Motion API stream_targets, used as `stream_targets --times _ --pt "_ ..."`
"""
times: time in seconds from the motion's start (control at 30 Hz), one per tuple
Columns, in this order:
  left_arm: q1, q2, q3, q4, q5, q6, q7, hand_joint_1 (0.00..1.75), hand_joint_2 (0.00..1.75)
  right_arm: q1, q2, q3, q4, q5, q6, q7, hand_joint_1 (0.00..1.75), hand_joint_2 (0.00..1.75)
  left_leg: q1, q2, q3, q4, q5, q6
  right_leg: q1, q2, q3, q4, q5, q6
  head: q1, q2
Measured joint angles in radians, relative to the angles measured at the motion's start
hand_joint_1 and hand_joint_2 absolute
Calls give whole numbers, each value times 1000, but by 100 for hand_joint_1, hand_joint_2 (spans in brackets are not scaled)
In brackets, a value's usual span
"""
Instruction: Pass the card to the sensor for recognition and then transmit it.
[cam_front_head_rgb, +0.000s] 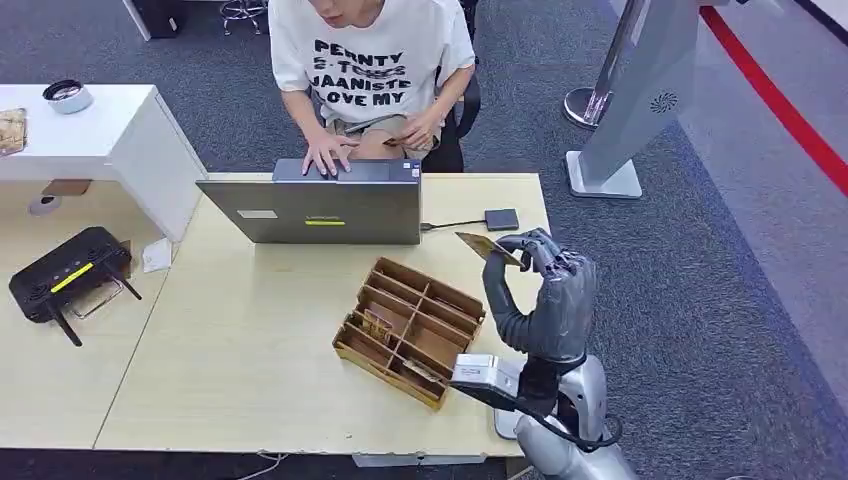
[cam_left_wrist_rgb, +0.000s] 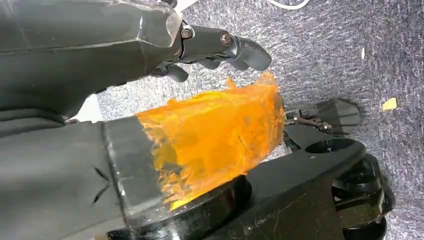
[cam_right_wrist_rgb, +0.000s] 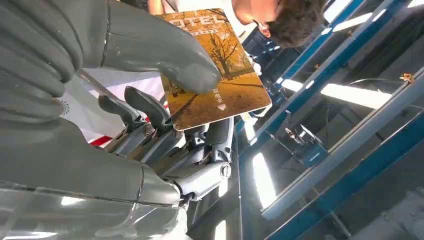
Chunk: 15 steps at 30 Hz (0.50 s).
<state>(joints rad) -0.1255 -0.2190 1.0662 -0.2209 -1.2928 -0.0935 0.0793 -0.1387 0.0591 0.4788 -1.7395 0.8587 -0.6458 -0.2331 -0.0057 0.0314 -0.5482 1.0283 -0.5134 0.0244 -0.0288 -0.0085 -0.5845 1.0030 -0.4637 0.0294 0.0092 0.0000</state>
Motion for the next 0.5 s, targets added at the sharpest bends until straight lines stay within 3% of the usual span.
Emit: stream_targets --times 0.5 --pt "-1 0 -3 0 -1 -1 3 0 0 -1 6 -9 0 1 0 0 175 175 0 0 0 0 0 0 0 0 0 0 0 0 0 0"
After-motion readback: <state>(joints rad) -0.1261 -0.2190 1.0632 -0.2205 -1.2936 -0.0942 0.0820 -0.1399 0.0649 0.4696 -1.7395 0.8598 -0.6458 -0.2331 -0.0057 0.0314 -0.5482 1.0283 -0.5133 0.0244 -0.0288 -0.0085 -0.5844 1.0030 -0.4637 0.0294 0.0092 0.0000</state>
